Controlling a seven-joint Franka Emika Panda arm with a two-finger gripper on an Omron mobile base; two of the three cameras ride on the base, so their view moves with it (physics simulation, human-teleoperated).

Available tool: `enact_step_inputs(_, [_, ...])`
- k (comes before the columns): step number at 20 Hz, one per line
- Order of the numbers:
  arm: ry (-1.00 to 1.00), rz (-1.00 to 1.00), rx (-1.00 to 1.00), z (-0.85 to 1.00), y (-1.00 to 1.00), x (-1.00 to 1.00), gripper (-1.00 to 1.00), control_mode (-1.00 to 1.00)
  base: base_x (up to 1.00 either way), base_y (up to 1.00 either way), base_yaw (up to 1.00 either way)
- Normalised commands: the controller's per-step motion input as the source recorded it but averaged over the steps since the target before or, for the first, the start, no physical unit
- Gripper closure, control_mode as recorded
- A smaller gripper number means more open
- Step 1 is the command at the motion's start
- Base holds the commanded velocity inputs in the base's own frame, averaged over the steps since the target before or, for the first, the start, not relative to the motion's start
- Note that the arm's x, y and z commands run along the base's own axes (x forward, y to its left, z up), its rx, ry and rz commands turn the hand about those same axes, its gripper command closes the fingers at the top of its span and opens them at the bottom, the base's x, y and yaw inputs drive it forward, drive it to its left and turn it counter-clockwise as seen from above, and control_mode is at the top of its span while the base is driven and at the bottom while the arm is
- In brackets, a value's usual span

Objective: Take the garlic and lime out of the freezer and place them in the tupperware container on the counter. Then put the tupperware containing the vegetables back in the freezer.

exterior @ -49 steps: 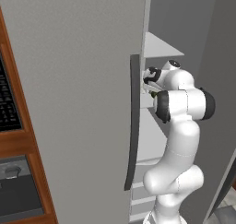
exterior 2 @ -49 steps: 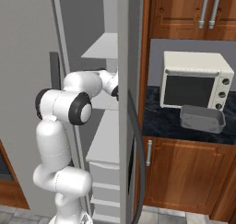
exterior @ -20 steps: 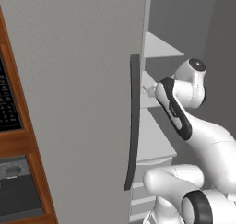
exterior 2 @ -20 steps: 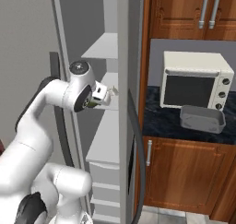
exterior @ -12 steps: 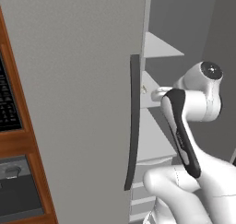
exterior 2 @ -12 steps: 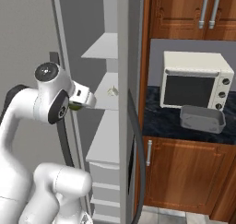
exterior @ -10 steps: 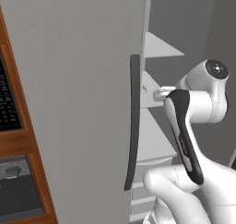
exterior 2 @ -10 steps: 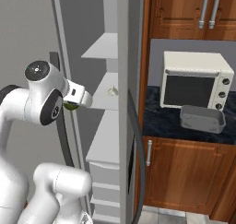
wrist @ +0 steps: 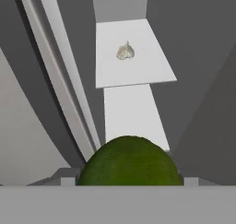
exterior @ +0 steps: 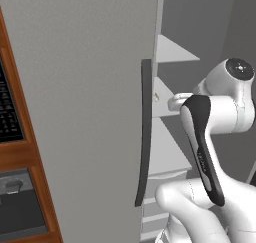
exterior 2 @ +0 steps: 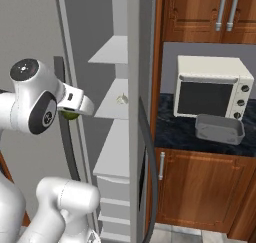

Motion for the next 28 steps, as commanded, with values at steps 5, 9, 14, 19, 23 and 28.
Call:
enact_step_inputs(5, [0.0,0.0,0.0,0.0,0.0,0.0,1.0,-1.0,0.0,0.0,0.0])
enact_step_inputs(9, [0.0,0.0,0.0,0.0,0.0,0.0,1.0,1.0,-0.01,0.0,0.0])
enact_step_inputs(14, [0.0,0.0,0.0,0.0,0.0,0.0,1.0,1.0,-0.08,0.04,0.0])
enact_step_inputs(19, [0.0,0.0,0.0,0.0,0.0,0.0,1.0,1.0,-0.53,0.28,0.0])
enact_step_inputs(23, [0.0,0.0,0.0,0.0,0.0,0.0,1.0,1.0,0.14,0.57,0.0])
enact_step_inputs(28, [0.0,0.0,0.0,0.0,0.0,0.0,1.0,1.0,-0.28,0.79,0.02])
